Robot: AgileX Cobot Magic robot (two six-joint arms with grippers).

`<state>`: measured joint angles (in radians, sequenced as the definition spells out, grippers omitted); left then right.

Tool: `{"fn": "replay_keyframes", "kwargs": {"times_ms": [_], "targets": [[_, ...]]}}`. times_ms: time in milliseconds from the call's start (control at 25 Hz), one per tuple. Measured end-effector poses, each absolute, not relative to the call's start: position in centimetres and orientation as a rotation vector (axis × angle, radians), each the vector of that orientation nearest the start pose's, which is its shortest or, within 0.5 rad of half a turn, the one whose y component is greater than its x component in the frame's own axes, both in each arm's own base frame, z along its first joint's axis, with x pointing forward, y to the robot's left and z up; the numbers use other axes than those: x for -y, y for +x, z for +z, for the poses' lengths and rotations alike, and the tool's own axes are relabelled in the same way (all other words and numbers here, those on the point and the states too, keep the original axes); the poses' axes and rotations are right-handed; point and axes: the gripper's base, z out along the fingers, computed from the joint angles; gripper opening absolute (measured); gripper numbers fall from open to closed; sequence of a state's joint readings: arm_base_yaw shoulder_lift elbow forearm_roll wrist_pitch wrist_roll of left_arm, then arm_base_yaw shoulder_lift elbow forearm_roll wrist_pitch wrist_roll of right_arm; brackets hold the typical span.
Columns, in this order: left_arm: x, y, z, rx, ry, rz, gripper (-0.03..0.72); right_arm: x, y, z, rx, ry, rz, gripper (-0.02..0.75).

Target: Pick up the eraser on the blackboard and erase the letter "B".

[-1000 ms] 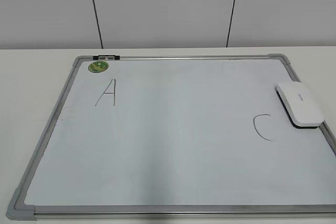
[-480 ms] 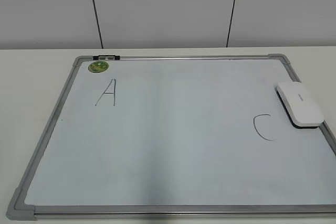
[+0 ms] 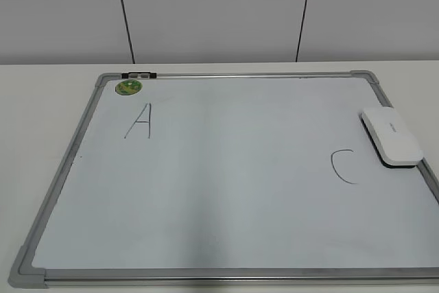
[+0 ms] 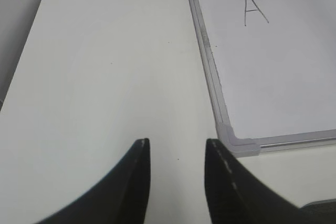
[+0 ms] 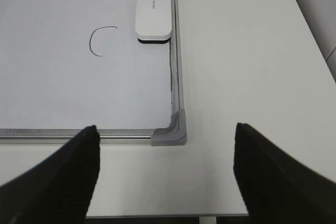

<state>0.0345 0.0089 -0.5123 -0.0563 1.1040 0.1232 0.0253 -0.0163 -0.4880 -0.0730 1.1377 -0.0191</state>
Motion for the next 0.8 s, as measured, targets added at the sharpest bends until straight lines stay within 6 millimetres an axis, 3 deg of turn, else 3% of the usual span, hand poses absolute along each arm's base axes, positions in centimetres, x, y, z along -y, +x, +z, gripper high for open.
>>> {"fn": "replay_keyframes", "kwargs": {"times_ms": [800], "targets": [[0.48, -0.67, 27.74, -2.081, 0.097, 0.028, 0.241, 0.63, -0.94, 26.79, -2.115, -0.040, -0.085, 0.589]]}}
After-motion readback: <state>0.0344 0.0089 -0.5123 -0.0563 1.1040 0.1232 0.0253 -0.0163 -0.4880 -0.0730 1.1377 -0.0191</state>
